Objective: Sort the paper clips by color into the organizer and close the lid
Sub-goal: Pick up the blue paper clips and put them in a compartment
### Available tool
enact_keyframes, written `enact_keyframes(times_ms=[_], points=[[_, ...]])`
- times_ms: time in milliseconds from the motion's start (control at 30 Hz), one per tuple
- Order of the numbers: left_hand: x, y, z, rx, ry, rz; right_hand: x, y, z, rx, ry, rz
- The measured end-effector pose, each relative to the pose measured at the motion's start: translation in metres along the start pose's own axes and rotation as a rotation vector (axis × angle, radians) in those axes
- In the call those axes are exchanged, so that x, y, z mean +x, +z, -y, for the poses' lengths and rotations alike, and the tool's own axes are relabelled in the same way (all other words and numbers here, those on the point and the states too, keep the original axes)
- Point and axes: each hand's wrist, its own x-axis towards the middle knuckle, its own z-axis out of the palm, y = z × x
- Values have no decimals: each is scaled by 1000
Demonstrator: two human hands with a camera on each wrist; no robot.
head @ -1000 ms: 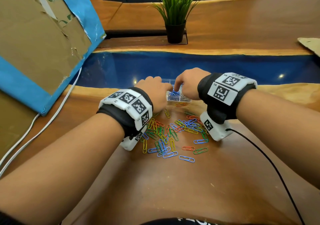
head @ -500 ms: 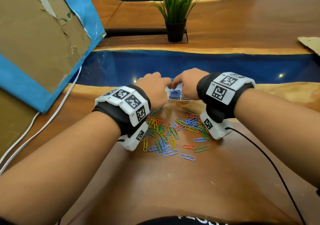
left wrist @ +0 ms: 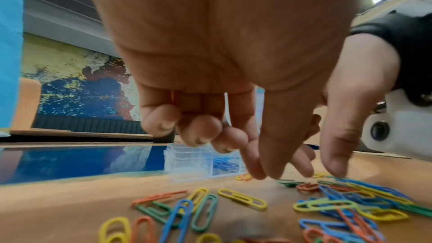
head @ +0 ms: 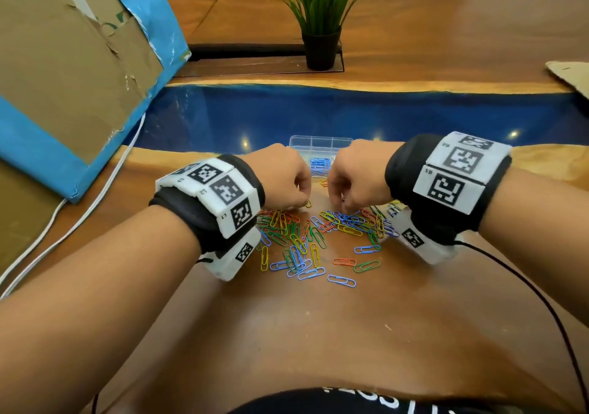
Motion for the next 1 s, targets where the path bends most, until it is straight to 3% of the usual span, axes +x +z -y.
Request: enact_keyframes(times_ms=[100, 300, 433, 600, 667, 733, 867, 1000], points=[[4, 4, -10, -1, 37, 34, -1, 10, -3, -73, 30, 37], [9, 11, -22, 86, 77, 86, -8, 13, -11, 48, 67, -46], [7, 13, -23, 78, 83, 88, -14, 17, -26, 311, 106, -104], [4, 13, -16, 46, 61, 98, -15, 25, -33, 799, 175, -67], [3, 15, -14, 44, 50, 73, -13, 25, -31, 868, 214, -86], [2, 15, -15, 52, 48, 68, -11, 25, -26, 740, 217, -117], [2, 14, -19, 71, 47, 71, -12, 28, -11, 258, 158, -121], [2, 14, -19, 51, 19, 79, -10, 30, -4, 155, 163, -113]])
